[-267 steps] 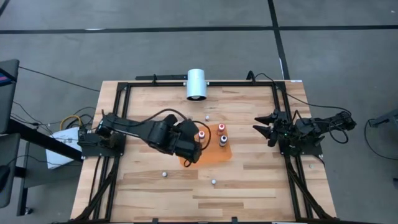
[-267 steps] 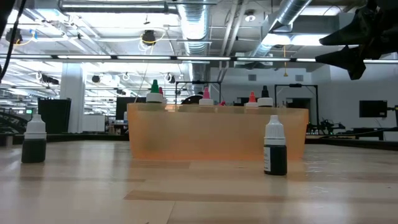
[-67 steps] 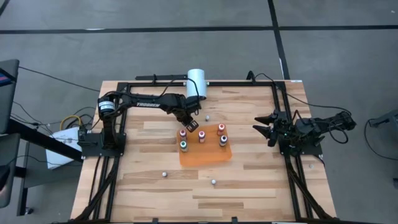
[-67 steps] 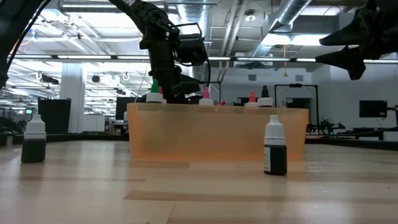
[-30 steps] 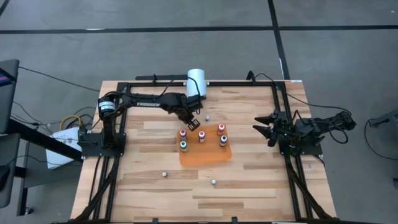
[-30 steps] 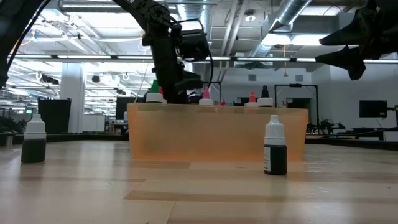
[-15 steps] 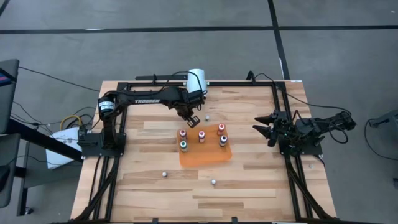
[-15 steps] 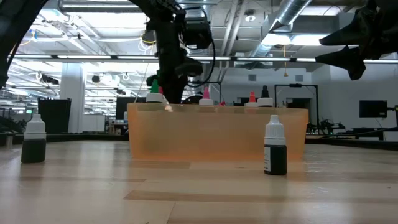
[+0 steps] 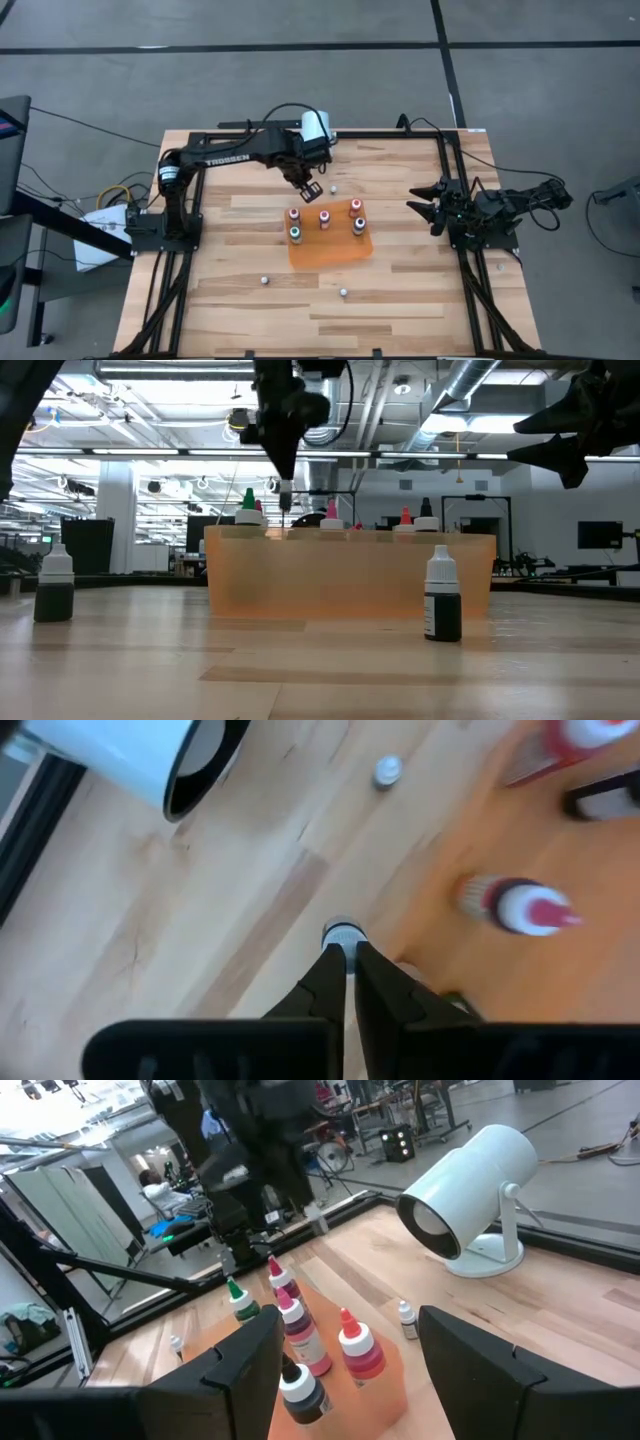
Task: Pick & Place food coloring
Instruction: Put the top small green food coloring bottle into the orange container
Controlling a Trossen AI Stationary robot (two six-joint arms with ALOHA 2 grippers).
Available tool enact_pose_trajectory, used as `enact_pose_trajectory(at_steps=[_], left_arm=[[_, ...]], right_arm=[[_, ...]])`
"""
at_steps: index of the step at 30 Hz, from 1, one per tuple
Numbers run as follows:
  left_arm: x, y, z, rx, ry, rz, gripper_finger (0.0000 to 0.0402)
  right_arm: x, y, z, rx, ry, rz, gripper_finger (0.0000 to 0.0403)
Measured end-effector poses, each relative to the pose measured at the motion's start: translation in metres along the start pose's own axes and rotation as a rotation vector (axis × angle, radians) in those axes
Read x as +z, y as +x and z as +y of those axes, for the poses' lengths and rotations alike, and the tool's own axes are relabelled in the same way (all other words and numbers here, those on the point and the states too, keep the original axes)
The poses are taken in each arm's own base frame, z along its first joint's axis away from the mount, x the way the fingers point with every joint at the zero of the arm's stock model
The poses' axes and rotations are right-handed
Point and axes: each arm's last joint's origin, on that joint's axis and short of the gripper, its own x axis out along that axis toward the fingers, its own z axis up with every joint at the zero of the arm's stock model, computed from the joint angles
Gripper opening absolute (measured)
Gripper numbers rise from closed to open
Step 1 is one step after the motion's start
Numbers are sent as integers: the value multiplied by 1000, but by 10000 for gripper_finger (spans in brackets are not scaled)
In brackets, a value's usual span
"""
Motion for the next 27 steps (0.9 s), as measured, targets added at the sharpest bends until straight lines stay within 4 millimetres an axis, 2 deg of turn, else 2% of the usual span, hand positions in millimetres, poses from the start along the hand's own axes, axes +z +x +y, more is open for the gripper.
enact_pose_trajectory(at_steps=[7, 20, 27], left_arm=[[-10, -25, -26, -28, -9, -15, 0], [-50, -40, -87, -84, -90, 7, 0], [-76, -49, -125, -97, -178, -94, 0]], right_arm=[[0, 0, 0, 0, 0, 1, 221], [0, 0, 0, 0, 0, 0, 221], [0, 0, 0, 0, 0, 0, 221]])
